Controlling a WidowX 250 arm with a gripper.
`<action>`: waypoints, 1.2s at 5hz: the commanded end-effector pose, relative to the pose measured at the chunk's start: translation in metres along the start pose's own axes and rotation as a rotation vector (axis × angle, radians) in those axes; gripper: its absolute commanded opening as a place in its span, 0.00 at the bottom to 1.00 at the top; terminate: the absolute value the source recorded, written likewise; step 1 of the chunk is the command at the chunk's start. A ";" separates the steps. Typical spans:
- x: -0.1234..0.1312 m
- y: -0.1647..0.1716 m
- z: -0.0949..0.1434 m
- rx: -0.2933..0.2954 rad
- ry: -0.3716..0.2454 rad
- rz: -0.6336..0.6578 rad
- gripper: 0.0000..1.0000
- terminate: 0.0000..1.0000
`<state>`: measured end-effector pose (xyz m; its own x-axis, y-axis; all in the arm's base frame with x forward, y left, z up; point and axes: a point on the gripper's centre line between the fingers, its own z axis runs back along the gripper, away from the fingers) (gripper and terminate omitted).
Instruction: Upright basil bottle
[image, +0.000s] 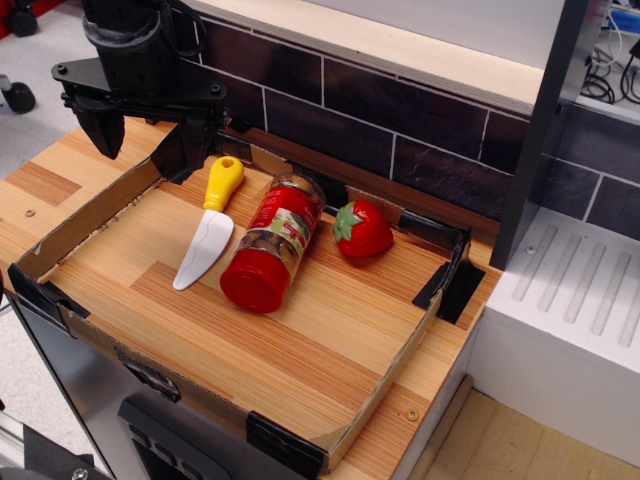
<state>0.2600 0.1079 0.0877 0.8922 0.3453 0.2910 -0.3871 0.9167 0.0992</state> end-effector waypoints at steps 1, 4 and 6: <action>0.000 0.000 0.000 0.000 0.000 0.000 1.00 0.00; -0.045 -0.052 0.021 -0.134 0.165 -0.095 1.00 0.00; -0.054 -0.069 -0.001 -0.091 0.122 -0.052 1.00 0.00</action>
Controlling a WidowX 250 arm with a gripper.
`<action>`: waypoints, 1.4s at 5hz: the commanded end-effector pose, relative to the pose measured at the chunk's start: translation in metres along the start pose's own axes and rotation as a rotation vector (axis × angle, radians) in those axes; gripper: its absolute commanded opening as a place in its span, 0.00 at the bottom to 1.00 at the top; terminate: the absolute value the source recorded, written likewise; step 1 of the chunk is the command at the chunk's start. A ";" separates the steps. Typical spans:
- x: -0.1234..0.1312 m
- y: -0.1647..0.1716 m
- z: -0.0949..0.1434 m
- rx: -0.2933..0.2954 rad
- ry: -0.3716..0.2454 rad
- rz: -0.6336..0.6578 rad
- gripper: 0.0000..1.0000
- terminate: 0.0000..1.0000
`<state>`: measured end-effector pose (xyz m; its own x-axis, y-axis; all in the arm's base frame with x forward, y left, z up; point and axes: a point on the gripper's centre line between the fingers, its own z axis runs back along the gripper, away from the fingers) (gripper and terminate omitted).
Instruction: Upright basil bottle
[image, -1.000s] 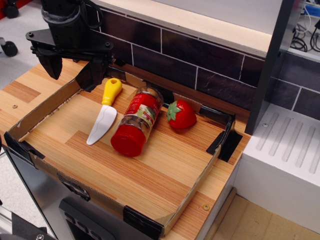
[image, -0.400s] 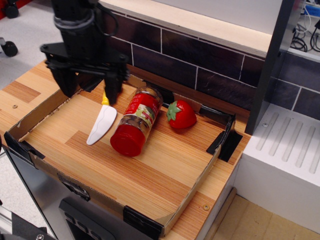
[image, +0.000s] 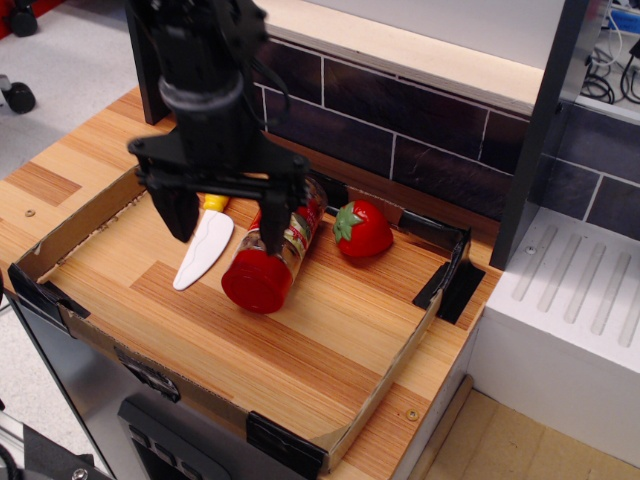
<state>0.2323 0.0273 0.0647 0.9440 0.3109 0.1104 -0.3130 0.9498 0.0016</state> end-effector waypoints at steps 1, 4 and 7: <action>0.004 -0.005 -0.008 0.040 -0.058 -0.010 1.00 0.00; 0.000 -0.008 -0.038 0.069 -0.002 -0.029 1.00 0.00; 0.000 -0.009 -0.052 0.093 0.008 -0.030 1.00 0.00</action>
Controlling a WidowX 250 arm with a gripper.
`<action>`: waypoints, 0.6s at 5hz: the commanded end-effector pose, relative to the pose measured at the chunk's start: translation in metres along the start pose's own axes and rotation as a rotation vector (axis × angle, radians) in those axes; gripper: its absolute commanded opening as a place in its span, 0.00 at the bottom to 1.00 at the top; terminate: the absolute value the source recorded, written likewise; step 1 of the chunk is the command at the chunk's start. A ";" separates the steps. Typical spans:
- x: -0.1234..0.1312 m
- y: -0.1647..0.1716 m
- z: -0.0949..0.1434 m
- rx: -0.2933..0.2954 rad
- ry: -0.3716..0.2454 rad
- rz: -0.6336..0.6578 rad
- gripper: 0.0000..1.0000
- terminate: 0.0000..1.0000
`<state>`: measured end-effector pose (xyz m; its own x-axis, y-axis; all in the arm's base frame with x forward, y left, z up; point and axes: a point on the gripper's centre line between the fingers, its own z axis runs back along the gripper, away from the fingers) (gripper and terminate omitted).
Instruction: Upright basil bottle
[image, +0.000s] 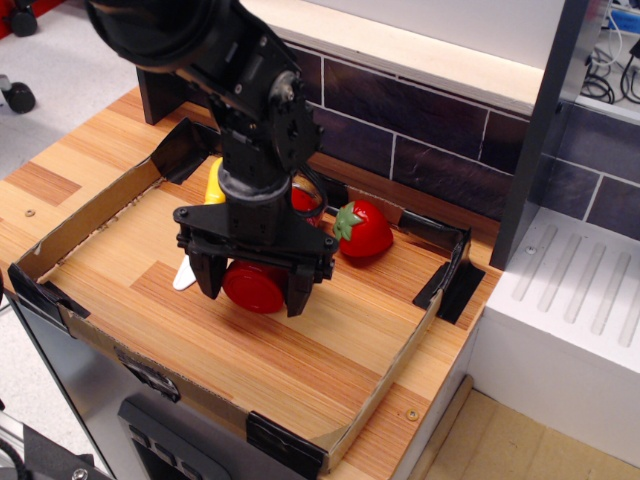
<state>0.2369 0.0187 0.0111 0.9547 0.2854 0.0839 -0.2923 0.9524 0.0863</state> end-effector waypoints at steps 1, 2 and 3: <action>0.002 0.004 0.003 0.002 -0.014 0.014 0.00 0.00; -0.003 0.008 0.017 -0.014 -0.007 0.044 0.00 0.00; -0.010 0.012 0.036 -0.010 0.011 0.054 0.00 0.00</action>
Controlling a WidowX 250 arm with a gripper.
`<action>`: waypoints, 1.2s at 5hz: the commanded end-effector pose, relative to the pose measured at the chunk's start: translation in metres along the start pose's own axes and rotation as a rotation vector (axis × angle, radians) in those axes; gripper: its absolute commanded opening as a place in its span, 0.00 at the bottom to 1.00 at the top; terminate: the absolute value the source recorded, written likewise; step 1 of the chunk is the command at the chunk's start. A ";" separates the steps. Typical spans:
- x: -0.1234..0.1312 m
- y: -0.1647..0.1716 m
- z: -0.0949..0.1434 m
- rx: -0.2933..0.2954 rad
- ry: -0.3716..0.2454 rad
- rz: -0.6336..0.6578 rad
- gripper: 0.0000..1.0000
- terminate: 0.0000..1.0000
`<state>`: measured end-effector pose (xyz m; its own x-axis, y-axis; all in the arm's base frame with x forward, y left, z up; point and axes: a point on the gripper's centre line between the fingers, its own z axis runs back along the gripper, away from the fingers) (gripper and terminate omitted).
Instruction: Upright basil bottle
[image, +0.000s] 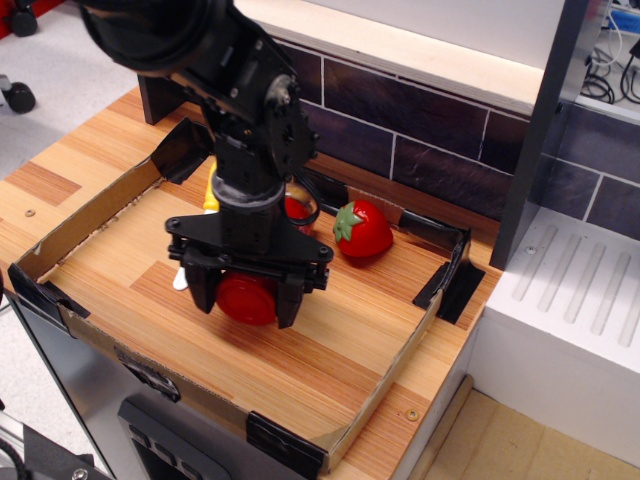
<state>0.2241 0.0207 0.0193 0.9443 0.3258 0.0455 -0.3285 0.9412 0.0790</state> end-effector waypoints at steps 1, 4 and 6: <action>-0.009 0.007 0.046 -0.028 -0.017 0.002 0.00 0.00; -0.022 -0.007 0.099 -0.140 0.274 0.044 0.00 0.00; -0.013 -0.008 0.090 -0.098 0.396 0.154 0.00 0.00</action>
<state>0.2025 -0.0040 0.0960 0.8087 0.4512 -0.3774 -0.4770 0.8784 0.0281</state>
